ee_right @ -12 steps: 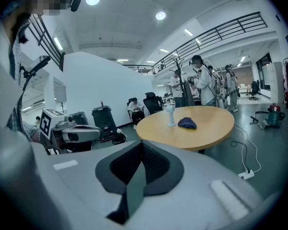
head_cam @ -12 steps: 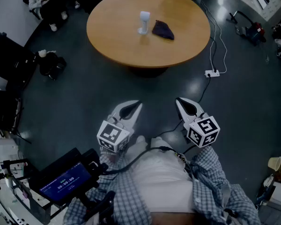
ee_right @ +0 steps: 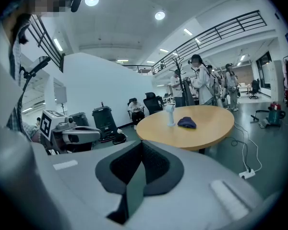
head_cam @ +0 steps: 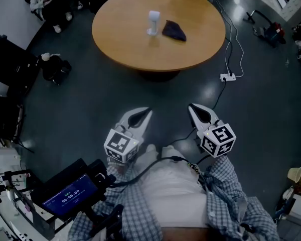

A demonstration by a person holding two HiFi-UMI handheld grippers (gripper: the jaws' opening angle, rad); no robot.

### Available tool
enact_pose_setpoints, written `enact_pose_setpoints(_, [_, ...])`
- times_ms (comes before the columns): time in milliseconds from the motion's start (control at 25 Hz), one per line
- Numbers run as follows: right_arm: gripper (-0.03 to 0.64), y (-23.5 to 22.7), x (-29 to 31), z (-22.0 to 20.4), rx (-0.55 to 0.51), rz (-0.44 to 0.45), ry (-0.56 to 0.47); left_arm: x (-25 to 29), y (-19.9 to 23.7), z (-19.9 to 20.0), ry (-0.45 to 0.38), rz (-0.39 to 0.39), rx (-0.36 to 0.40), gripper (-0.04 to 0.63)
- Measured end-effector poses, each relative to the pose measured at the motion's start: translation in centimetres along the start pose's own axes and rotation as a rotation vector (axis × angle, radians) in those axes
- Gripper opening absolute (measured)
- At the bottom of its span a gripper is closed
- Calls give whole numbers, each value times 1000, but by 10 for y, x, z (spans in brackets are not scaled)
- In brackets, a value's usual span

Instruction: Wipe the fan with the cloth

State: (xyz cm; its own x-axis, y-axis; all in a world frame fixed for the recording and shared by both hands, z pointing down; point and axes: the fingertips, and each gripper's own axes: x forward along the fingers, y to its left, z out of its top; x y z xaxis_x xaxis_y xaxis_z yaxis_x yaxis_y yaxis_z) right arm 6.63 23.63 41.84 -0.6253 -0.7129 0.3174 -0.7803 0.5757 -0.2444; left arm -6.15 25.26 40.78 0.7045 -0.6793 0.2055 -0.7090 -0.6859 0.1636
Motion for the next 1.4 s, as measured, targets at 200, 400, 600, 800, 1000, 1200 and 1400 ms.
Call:
enact_pose_setpoints(200, [3, -5, -4, -1, 33, 4, -16, 3, -3, 1, -10, 7, -2, 2])
enact_pose_setpoints(400, [3, -15, -12, 0, 33, 14, -18, 12, -11, 10, -25, 24, 4, 2])
enact_pose_setpoints(600, [3, -24, -16, 3, 28, 39, -37, 18, -20, 16, -36, 50, 30, 2])
enact_pose_setpoints(800, [3, -39, -21, -5, 26, 42, -35, 25, -29, 14, -39, 51, 31, 2])
enact_pose_setpoints(1000, [3, -52, -18, -6, 40, 24, -38, 37, -22, 18, -39, 52, 40, 1])
enact_pose_setpoints(1200, [3, -68, 5, 0, 39, 0, -25, 59, 8, 22, -48, 33, 53, 2])
enact_pose_setpoints(1400, [3, -99, 64, 32, 14, -23, 5, 97, 77, 39, -44, 40, 33, 2])
